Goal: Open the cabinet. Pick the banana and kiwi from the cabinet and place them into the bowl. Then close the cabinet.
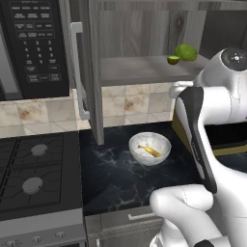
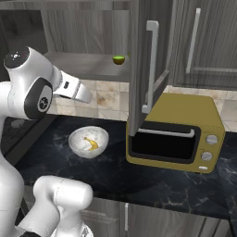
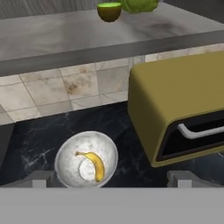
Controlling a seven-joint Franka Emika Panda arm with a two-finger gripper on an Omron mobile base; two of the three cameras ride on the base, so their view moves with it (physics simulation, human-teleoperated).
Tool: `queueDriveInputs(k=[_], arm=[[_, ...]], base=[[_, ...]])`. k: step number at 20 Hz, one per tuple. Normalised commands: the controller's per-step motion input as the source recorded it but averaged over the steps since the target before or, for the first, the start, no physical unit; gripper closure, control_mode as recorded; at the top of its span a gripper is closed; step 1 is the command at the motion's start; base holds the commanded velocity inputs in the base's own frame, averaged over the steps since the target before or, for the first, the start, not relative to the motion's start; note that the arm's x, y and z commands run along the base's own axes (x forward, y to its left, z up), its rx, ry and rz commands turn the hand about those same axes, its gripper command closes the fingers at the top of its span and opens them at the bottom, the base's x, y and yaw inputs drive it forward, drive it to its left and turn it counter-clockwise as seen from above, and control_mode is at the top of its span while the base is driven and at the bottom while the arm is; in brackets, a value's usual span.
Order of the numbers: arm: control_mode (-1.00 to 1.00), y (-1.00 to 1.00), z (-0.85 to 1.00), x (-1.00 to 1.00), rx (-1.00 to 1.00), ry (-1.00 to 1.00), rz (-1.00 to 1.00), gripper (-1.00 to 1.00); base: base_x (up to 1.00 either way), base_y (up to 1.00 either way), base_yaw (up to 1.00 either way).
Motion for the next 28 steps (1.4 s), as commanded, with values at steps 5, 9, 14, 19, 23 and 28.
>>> queueDriveInputs(k=[5,9,14,19,23,28], arm=[[-1.00,-0.04,0.15,0.00,-0.03,-0.05,0.00,-1.00],[-1.00,-0.02,0.15,0.00,-0.03,-0.05,0.00,-1.00],[-1.00,-0.01,0.12,0.00,-0.02,-0.06,0.00,-1.00],[-1.00,-0.01,0.08,0.00,-0.02,-0.05,0.00,-1.00],[-1.00,0.00,0.05,0.04,-0.01,0.00,0.00,-1.00],[-1.00,0.00,0.03,0.14,0.00,0.00,0.00,-1.00]], base=[[0.00,0.00,0.00],[0.00,0.00,0.00],[0.00,0.00,0.00],[0.00,0.00,0.00],[0.00,0.00,0.00],[0.00,0.00,0.00]])
